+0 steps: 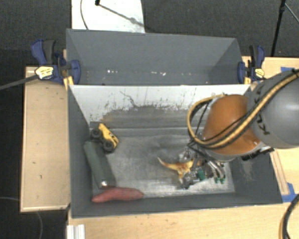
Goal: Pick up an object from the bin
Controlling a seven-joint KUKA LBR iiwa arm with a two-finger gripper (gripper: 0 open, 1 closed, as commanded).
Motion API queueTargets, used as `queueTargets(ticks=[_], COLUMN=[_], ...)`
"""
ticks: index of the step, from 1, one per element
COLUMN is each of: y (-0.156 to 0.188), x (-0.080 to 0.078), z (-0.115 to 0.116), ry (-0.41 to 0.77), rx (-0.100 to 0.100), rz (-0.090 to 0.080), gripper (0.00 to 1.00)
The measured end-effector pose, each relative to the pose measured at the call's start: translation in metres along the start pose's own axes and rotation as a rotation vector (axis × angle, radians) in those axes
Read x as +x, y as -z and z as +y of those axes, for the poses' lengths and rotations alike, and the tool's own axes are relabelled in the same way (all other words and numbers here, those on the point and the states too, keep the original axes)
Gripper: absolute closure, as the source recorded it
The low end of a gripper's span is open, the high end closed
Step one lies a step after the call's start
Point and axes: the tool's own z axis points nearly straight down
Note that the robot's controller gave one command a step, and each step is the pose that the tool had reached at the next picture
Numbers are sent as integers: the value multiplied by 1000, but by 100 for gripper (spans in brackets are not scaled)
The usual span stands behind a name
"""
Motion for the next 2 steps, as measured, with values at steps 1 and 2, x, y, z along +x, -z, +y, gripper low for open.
queueTargets(ticks=[1,2], y=[22,35], x=[1,-1], z=[0,0], ry=[-2,-2], rx=[1,1], rz=[3,-2], gripper=[100,100])
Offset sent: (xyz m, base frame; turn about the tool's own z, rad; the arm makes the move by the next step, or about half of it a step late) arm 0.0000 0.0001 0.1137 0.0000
